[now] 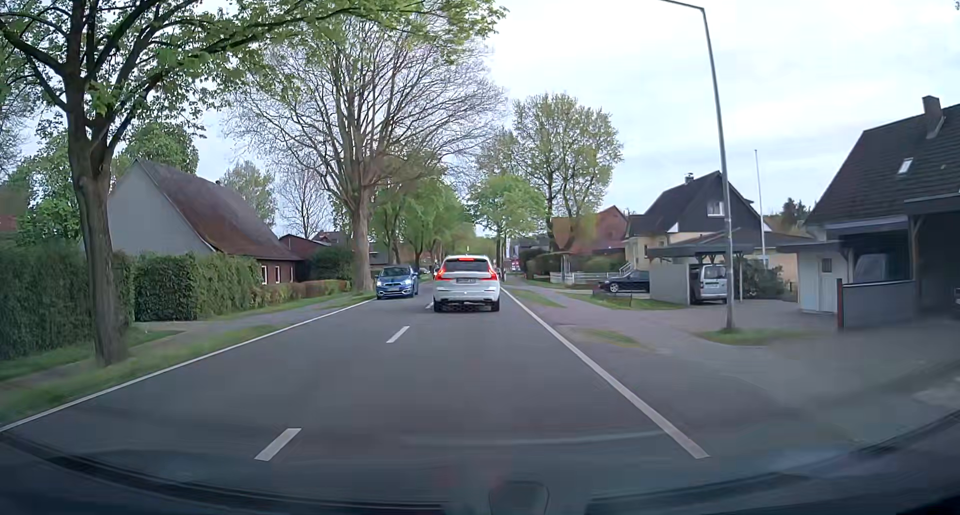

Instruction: Follow the waypoints while adhering to traffic rules and regulations

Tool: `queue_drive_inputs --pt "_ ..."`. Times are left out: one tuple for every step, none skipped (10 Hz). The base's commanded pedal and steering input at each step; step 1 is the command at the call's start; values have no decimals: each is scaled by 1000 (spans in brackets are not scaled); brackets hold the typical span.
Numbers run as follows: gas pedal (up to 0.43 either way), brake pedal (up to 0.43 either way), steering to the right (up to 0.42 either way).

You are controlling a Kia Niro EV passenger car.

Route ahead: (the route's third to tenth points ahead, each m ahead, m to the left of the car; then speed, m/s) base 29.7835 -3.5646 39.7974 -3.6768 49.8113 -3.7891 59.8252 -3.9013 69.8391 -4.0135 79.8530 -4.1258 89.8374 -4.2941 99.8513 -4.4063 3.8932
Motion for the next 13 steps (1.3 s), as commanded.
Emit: queue_drive_inputs --pt "0 0 -4" --pt "0 0 -4" --pt "0 0 -4" --pt "0 0 -4" --pt "0 0 -4" --pt "0 0 -4" --pt "0 0 -4" --pt "0 0 -3" --pt "0 0 -3" --pt "0 12 -3" --pt "0 12 -2" --pt "0 12 -2" --pt "0 12 -2"
